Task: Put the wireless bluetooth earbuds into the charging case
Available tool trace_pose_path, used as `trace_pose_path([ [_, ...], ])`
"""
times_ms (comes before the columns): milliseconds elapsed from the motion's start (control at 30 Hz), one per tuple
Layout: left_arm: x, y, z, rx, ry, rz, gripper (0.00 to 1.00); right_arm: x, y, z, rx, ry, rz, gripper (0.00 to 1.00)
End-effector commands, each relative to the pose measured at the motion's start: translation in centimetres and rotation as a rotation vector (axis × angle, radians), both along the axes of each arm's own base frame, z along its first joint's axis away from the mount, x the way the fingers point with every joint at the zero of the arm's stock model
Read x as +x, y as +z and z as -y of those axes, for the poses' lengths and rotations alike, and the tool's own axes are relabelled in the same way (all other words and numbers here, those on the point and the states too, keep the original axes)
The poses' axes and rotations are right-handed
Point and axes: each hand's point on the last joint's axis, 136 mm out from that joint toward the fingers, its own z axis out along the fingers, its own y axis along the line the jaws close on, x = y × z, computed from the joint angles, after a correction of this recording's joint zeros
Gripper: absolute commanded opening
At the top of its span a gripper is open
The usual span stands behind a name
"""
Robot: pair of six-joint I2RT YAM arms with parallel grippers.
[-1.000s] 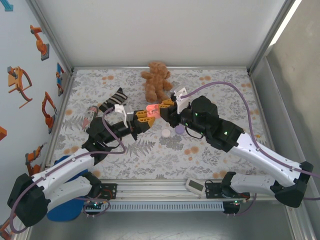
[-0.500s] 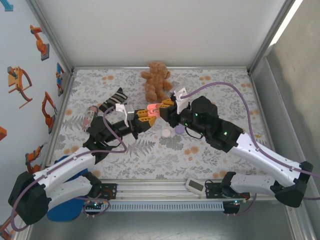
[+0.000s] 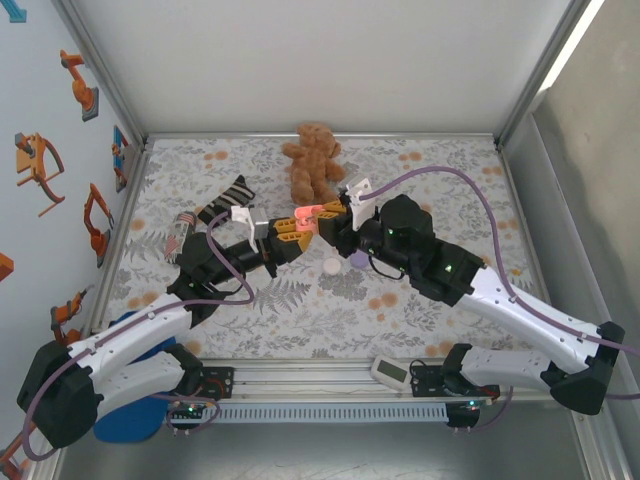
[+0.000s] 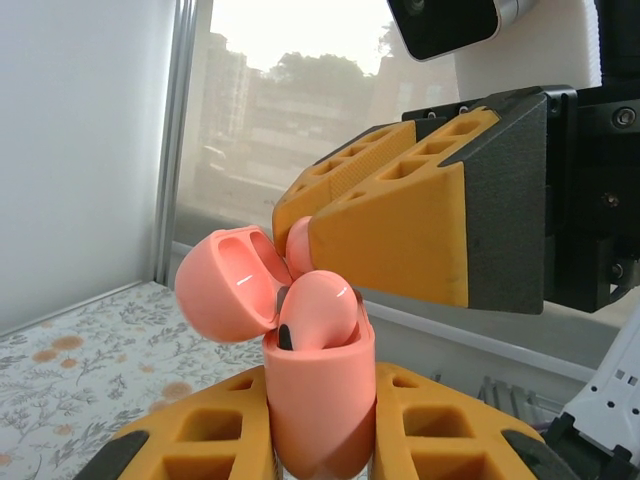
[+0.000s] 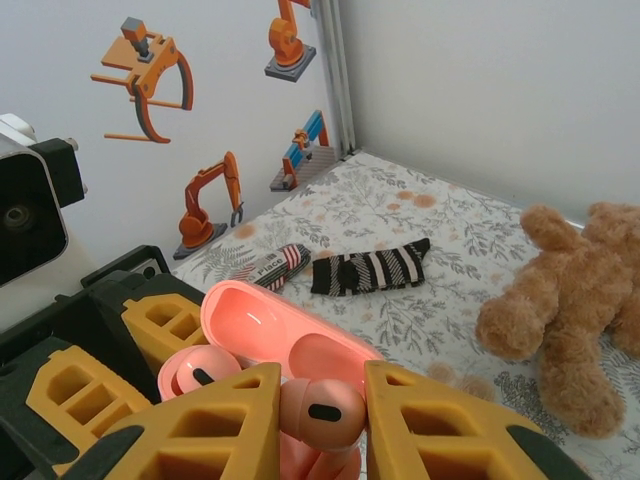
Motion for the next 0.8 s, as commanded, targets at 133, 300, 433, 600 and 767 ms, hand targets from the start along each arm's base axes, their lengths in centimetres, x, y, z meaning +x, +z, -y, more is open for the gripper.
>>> trace_pose_path([
  [133,-0.5,2.7,-0.2,-0.070,-0.007,0.058,0.00,-0.6,0.3,0.1,0.002,0.014,0.015,0.26],
  [300,-0.5,2.4,-0.1,-0.064,-0.010,0.052,0.00,-0.7,1.2,-0.1,0.015,0.026,0.018,0.31],
  [433,-0.5,1.8,0.1,-0.056,-0.016,0.041,0.00,-0.8,2.4,-0.1,0.036,0.029,0.026,0.38],
  [600,-0.7,1.5,-0.1,-0.058,-0.018,0.039,0.00,-0.6,3.9,0.7,0.049,-0.005,0.039,0.45],
  [767,-0.9,1.3,-0.1,-0.055,-0.023,0.038,0.00,-0.3,5.2,1.7,0.053,-0.051,0.061,0.51],
])
